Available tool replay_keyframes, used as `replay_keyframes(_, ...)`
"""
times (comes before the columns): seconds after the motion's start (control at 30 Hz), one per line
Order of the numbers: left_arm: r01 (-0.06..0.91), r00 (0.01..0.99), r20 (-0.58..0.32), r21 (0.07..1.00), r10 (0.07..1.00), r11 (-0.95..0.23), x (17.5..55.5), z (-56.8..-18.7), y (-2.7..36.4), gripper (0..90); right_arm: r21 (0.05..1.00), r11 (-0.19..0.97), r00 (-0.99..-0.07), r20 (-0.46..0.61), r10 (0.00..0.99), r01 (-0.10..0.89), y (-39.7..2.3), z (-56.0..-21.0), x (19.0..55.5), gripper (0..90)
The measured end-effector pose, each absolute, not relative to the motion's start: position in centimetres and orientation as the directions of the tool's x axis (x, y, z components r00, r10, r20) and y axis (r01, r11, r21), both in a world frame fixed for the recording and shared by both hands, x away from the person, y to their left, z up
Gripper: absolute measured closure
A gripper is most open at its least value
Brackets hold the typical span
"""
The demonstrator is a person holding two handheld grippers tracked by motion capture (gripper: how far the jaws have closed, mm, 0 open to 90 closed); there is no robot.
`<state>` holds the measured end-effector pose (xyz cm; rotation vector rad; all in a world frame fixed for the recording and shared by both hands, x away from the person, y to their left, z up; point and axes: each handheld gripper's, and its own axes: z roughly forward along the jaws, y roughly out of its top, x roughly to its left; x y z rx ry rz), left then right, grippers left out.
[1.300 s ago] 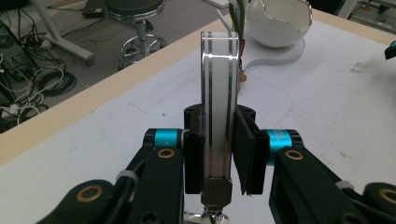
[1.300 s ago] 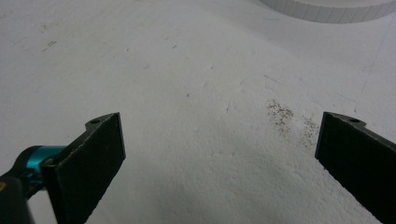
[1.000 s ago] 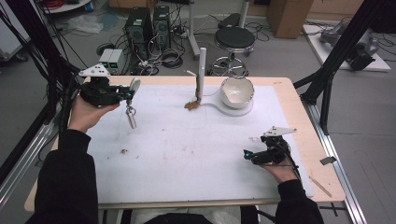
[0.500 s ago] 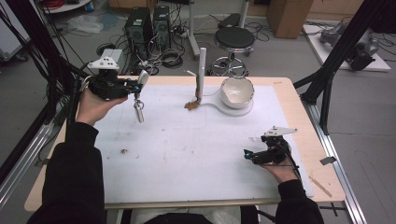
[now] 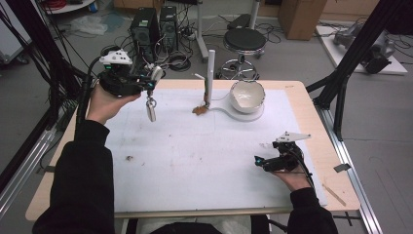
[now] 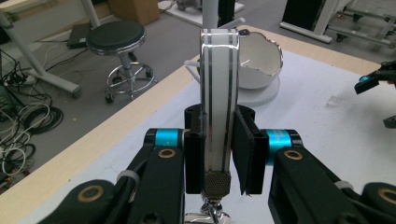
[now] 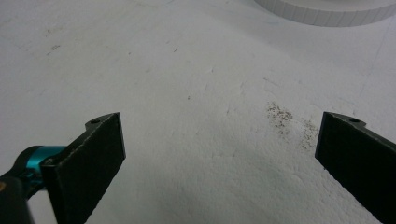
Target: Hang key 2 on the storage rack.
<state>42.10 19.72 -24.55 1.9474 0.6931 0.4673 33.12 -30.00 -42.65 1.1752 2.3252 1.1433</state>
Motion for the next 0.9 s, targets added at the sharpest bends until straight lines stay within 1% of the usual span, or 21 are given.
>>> replay_keyframes(0.43, 0.273, 0.783, 0.027, 0.883, 0.622, -0.382, 43.6, -24.0, 17.4, 75.3, 0.766, 0.344, -0.622, 0.092, 0.777, 0.543, -30.1, -42.6, 33.1, 0.7)
replay_keyframes(0.73, 0.245, 0.807, 0.041, 0.884, 0.589, -0.398, 44.3, -23.1, 15.1, 75.2, 0.772, 0.339, -0.623, 0.092, 0.777, 0.538, -30.1, -42.6, 33.1, 0.7)
replay_keyframes(0.9, 0.238, 0.818, 0.057, 0.873, 0.573, -0.426, 44.9, -22.6, 13.8, 75.3, 0.775, 0.332, -0.624, 0.101, 0.775, 0.538, -30.1, -42.5, 33.1, 0.7)
